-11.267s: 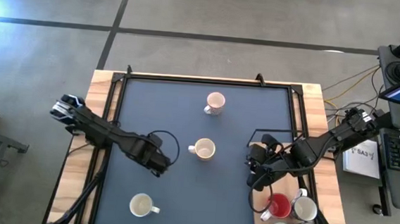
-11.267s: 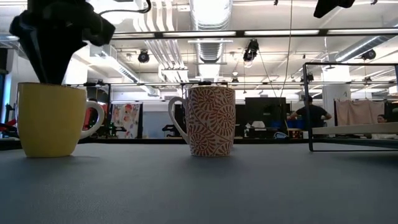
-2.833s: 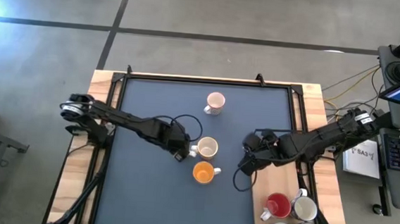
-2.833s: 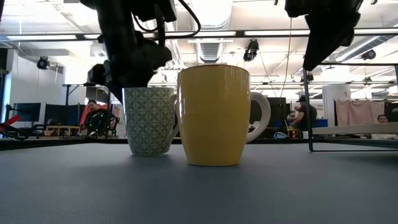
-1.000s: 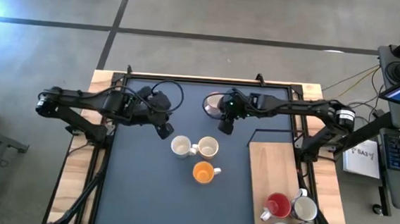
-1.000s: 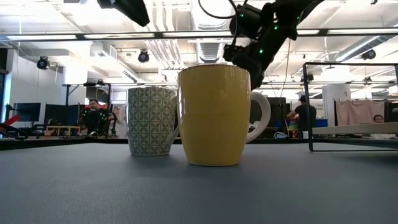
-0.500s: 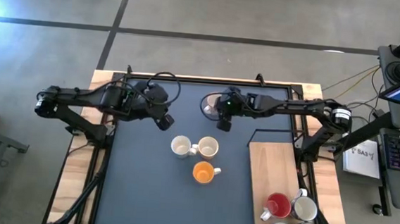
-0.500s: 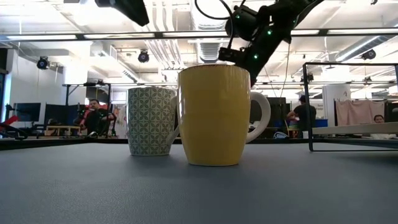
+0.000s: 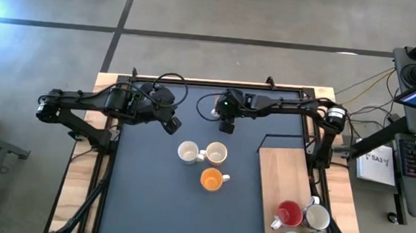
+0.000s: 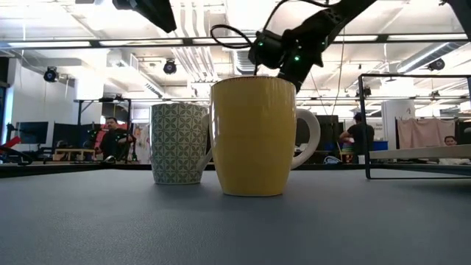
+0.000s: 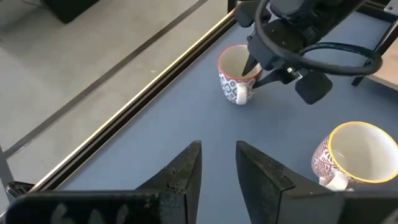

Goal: Place coffee mugs
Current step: Put the gray pattern mug on the shelf

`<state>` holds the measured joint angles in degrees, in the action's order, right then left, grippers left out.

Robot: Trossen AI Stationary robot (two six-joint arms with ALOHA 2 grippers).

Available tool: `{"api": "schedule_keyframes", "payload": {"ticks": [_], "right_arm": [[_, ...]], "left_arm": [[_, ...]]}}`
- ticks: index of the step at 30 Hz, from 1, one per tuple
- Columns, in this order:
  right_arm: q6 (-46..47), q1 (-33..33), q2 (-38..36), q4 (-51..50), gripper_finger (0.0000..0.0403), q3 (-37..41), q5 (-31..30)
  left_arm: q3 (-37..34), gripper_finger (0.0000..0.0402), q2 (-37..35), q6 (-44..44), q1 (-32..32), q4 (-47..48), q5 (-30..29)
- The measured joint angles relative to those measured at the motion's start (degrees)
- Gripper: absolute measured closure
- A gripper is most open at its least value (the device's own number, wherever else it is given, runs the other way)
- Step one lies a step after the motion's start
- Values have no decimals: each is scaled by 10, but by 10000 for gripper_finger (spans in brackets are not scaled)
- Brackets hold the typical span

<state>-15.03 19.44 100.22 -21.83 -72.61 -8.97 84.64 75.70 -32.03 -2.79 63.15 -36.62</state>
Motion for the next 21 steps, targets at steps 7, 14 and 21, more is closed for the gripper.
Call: {"api": "schedule_keyframes", "payload": {"ticks": [7, 14, 21], "right_arm": [[4, 1, 22, -117, 378, -62, 16], [77, -8, 18, -212, 386, -104, 35], [120, -44, -23, -250, 388, -127, 94]], "left_arm": [[0, 319, -4, 0, 0, 2, 0], [0, 319, -8, 0, 0, 10, 0], [0, 319, -12, 0, 0, 17, 0]]}}
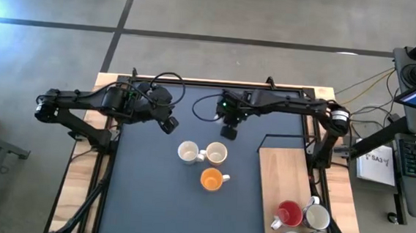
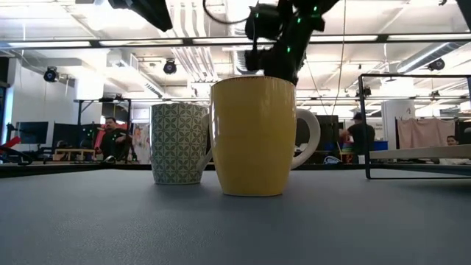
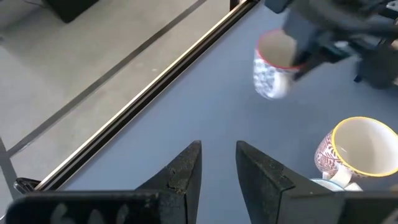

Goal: Place coffee mugs
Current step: Put the gray pattern mug on the shelf

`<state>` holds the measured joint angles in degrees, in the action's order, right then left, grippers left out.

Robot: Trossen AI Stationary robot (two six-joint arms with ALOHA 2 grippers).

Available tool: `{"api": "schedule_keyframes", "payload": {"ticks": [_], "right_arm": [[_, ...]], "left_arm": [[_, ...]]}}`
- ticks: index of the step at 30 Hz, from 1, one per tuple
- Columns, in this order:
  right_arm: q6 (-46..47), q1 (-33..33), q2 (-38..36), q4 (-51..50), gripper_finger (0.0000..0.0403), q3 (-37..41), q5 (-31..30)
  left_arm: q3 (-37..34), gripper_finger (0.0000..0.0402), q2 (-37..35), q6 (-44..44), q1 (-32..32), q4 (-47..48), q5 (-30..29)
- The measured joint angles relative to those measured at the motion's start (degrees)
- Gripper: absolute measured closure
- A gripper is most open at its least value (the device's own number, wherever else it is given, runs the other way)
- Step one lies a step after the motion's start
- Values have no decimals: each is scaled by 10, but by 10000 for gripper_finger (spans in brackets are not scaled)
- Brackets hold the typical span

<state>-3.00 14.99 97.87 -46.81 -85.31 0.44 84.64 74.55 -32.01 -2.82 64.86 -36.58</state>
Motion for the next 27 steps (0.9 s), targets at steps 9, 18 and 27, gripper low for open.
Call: {"api": "schedule_keyframes", "payload": {"ticks": [9, 18, 27], "right_arm": [[101, -83, -36, -58, 389, 7, 26], [203, -156, -47, -143, 389, 11, 25], [295, -227, -76, -251, 389, 12, -15]], "left_arm": [[0, 319, 0, 18, -1, 6, 0], [0, 319, 0, 29, -1, 6, 0], [0, 319, 0, -19, -3, 4, 1]]}}
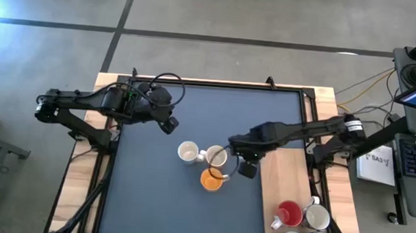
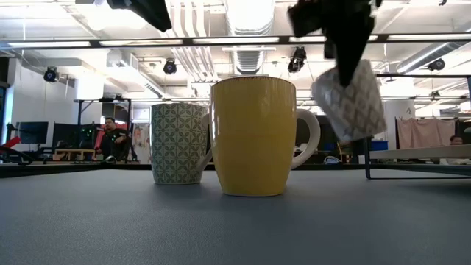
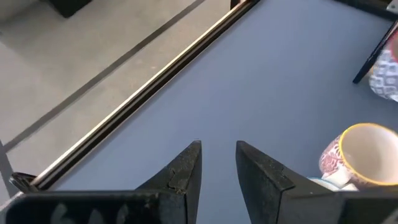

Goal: Place coffee mugs
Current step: Put the gray pattern mug on the shelf

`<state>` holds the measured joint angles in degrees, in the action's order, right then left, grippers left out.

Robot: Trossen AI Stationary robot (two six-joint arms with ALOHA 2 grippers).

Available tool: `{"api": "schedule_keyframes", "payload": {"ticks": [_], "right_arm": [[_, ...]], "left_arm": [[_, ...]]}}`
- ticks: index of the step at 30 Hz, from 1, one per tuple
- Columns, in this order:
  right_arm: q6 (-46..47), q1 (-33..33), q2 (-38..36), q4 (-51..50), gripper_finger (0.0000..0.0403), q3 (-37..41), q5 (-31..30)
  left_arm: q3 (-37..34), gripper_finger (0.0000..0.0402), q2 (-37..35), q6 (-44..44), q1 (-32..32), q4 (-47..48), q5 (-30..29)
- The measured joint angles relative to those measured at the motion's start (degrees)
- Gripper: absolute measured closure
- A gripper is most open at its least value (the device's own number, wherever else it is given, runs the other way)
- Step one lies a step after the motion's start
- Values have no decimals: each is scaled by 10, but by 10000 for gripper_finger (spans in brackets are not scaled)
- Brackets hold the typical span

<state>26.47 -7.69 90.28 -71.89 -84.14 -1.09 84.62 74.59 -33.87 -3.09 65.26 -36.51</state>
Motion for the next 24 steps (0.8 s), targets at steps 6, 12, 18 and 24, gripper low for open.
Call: {"api": "schedule_keyframes", "payload": {"ticks": [6, 12, 18, 24], "right_arm": [[79, -59, -66, -9, 389, 13, -40], [196, -130, -126, -12, 380, 62, -69], [285, -185, -168, -13, 378, 127, -76], [358, -233, -198, -14, 376, 170, -68]], "left_arm": [[0, 319, 2, -24, 0, -29, 0], [0, 319, 2, -29, -4, -63, 0], [0, 319, 3, -37, -9, -72, 0], [0, 319, 3, -48, -10, -72, 0]]}}
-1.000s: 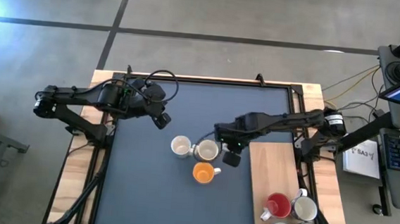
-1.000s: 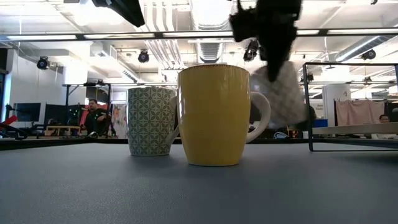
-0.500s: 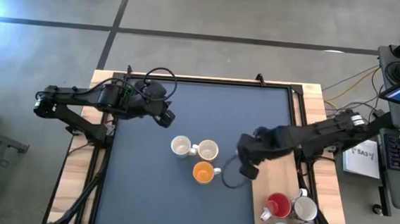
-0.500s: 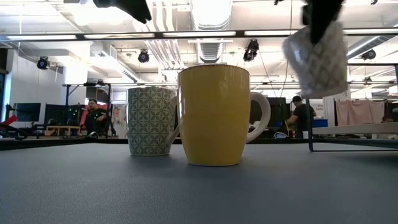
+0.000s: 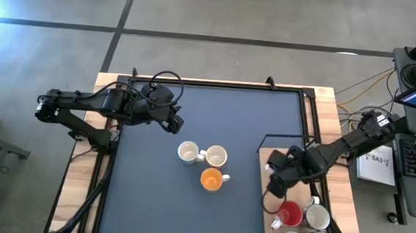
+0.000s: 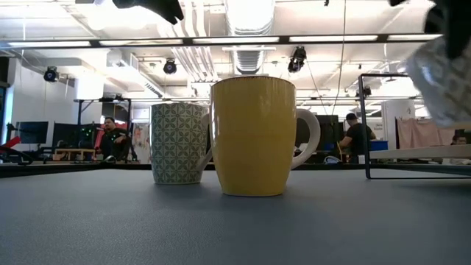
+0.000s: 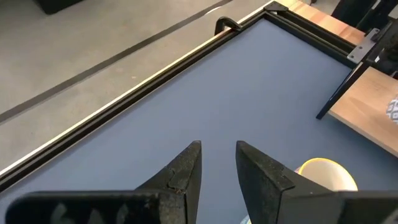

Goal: Place coffee mugs
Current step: Put the gray pattern mug on the shelf

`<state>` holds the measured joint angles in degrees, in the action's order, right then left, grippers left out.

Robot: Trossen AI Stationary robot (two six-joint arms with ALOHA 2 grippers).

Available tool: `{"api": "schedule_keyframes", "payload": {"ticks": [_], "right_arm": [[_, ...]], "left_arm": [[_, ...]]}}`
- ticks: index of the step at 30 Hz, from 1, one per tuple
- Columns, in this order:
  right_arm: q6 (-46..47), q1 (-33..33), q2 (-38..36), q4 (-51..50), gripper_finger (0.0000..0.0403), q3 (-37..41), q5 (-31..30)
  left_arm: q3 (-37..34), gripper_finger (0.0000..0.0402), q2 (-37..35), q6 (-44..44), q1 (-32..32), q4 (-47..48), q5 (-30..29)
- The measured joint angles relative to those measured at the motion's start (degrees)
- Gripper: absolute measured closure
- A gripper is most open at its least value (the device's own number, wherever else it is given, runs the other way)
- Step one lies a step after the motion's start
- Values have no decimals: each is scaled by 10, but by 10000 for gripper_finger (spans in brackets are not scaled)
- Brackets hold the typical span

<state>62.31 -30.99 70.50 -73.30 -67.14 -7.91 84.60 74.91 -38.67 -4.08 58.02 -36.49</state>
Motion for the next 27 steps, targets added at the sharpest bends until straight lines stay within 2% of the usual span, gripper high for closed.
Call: {"api": "schedule_keyframes", "payload": {"ticks": [15, 27], "right_arm": [[241, -167, -41, 2, 375, 58, 32], [373, -245, -40, -4, 374, 59, 51]], "left_arm": [[-9, 319, 0, -12, -4, -2, 0], [-19, 319, 0, -24, -4, -2, 0]]}}
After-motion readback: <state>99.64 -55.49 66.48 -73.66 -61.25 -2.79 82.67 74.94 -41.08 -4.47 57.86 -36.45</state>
